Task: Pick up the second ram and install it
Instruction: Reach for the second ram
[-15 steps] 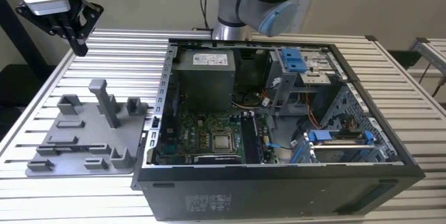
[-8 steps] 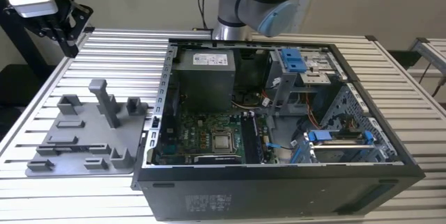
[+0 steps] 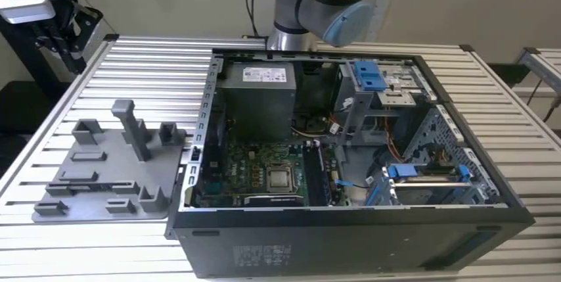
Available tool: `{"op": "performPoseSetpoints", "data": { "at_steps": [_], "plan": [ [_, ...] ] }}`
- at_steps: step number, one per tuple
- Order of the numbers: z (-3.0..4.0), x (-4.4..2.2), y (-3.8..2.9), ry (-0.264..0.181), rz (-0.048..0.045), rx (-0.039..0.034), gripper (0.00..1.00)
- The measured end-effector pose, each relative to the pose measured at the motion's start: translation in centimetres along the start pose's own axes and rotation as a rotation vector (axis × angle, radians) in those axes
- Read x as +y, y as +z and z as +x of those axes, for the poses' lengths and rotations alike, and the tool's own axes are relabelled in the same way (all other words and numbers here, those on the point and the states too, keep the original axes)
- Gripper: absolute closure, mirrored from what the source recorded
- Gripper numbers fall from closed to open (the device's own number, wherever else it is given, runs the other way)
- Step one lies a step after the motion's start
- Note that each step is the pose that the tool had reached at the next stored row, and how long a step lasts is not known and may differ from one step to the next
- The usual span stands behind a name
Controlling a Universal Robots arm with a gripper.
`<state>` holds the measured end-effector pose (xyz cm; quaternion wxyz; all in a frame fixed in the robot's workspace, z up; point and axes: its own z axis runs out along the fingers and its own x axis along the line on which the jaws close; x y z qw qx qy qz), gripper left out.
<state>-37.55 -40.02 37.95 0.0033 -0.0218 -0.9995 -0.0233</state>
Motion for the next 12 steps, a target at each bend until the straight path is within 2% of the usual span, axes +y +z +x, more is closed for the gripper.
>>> {"op": "performPoseSetpoints", "data": {
  "at_steps": [2, 4, 12],
  "plan": [
    [0.01, -0.07, 0.0, 0.0, 0.0, 0.0001, 0.89],
    [0.0, -0.45, 0.06, 0.0, -0.0002, 0.0, 0.89],
    [-0.19, -3.67, 0.38, 0.0, 0.0, 0.0, 0.89]
  ]
}}
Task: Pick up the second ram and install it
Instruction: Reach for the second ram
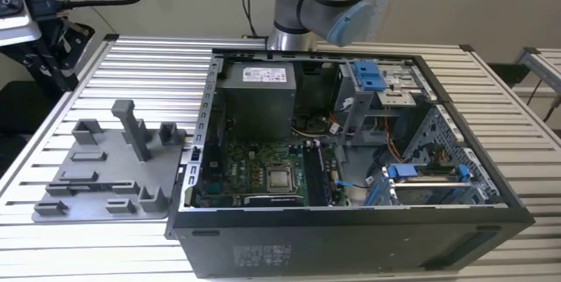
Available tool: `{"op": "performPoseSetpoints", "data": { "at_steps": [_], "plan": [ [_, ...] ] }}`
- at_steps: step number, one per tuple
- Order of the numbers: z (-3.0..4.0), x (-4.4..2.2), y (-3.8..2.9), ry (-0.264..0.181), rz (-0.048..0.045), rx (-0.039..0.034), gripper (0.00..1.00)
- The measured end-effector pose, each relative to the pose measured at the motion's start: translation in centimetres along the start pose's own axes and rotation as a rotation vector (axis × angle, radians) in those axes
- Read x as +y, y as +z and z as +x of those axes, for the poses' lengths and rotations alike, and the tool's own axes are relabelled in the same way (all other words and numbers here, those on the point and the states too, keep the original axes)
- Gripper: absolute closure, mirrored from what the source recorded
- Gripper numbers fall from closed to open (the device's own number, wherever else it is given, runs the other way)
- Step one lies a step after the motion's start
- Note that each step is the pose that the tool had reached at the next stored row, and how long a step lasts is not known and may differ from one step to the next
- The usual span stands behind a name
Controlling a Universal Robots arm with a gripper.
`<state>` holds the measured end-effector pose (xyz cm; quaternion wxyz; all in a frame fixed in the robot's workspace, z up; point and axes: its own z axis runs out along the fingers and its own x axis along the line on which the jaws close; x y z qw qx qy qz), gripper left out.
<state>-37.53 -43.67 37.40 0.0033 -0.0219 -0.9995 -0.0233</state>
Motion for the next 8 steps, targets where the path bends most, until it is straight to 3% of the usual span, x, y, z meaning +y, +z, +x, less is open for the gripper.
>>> {"op": "performPoseSetpoints", "data": {
  "at_steps": [8],
  "plan": [
    [-0.57, -2.54, 0.29, 0.0, 0.0, -0.0001, 0.89]
  ]
}}
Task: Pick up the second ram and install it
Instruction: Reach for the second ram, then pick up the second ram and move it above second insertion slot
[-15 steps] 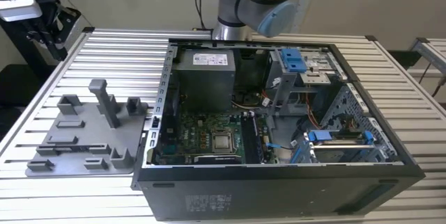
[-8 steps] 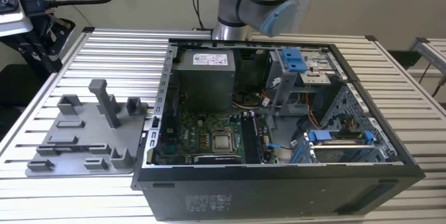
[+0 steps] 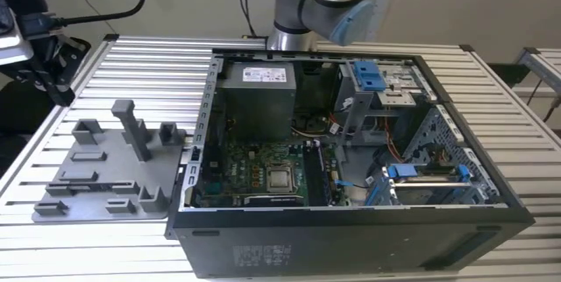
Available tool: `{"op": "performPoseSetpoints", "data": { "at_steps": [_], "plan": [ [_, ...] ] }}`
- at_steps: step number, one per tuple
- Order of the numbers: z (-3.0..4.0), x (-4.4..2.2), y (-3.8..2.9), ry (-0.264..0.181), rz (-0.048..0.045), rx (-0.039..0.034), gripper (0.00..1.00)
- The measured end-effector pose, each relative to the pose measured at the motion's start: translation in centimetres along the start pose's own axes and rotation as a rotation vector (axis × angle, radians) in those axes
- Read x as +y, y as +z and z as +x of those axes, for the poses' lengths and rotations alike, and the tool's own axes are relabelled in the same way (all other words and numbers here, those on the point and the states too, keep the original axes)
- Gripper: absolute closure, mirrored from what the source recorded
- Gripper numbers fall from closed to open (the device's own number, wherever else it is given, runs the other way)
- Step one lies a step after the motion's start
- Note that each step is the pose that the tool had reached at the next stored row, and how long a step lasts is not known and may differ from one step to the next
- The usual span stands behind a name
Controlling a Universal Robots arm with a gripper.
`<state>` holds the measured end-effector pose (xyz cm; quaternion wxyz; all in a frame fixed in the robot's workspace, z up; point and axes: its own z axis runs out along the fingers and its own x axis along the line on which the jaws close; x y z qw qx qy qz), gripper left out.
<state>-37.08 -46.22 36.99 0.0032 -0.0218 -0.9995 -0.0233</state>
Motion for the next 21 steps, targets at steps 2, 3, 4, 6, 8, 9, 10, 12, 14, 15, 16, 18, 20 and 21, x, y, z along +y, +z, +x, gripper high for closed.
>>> {"op": "performPoseSetpoints", "data": {
  "at_steps": [2, 3, 4, 6, 8, 9, 10, 12, 14, 15, 16, 18, 20, 21],
  "plan": [
    [-0.1, -0.23, 0.05, 0.0, 0.0, 0.0001, 0.89],
    [-0.1, -0.24, 0.06, 0.0, -0.0001, 0.0, 0.89],
    [-0.1, -0.24, 0.06, 0.0, 0.0, 0.0001, 0.89],
    [-0.1, -0.25, 0.07, 0.0, 0.0, 0.0001, 0.89],
    [-0.1, -0.24, 0.08, 0.0, 0.0, 0.0001, 0.89],
    [-0.1, -0.25, 0.08, 0.0, 0.0, 0.0001, 0.89],
    [-0.1, -0.25, 0.08, 0.0, 0.0, 0.0001, 0.89],
    [-0.1, -0.25, 0.08, 0.0, 0.0, 0.0001, 0.89],
    [-0.1, -0.25, 0.08, 0.0, 0.0, 0.0002, 0.89],
    [-0.1, -0.25, 0.08, 0.0, 0.0, 0.0001, 0.89],
    [-0.1, -0.25, 0.08, 0.0, 0.0, 0.0001, 0.89],
    [-0.1, -0.25, 0.08, -0.003, 0.0, 0.0001, 0.89],
    [-0.1, -0.24, 0.09, -0.009, 0.0, 0.0004, 0.89],
    [-0.1, -0.25, 0.08, -0.013, 0.0001, 0.0006, 0.89]
  ]
}}
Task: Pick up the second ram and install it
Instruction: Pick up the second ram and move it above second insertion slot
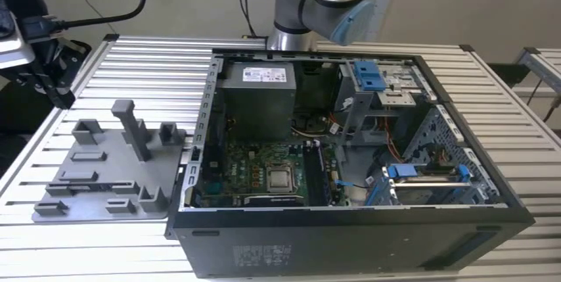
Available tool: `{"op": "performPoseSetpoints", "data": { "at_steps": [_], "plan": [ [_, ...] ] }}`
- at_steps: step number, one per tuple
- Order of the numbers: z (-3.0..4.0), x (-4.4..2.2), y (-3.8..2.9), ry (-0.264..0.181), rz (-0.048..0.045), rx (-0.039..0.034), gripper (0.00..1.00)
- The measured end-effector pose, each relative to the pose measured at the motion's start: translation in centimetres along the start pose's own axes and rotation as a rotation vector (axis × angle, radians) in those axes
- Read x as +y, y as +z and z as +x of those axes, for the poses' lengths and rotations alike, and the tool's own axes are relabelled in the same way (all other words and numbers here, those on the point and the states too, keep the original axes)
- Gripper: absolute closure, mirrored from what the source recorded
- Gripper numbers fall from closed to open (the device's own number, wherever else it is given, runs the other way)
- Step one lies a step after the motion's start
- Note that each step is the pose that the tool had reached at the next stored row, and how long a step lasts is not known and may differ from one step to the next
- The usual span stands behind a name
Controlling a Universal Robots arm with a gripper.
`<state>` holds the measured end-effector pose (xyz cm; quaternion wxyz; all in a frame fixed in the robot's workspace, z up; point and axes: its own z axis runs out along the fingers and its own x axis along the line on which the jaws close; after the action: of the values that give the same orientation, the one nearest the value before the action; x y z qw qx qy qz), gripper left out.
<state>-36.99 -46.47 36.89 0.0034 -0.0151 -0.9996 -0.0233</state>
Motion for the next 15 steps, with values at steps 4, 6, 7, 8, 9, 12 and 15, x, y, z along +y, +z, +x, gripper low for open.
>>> {"op": "performPoseSetpoints", "data": {
  "at_steps": [4, 6, 7, 8, 9, 12, 15],
  "plan": [
    [0.0, 0.0, -0.01, -0.005, 0.0001, 0.0003, 0.89],
    [0.0, 0.0, 0.0, -0.006, 0.0, 0.0003, 0.89],
    [0.0, 0.0, 0.0, -0.006, 0.0001, 0.0003, 0.89],
    [0.0, 0.0, 0.0, -0.006, 0.0001, 0.0003, 0.89],
    [0.0, 0.0, 0.0, -0.006, 0.0, 0.0003, 0.89],
    [0.0, 0.0, 0.0, -0.007, 0.0001, 0.0003, 0.89],
    [0.0, 0.0, -0.01, -0.007, 0.0002, 0.0005, 0.89]
  ]
}}
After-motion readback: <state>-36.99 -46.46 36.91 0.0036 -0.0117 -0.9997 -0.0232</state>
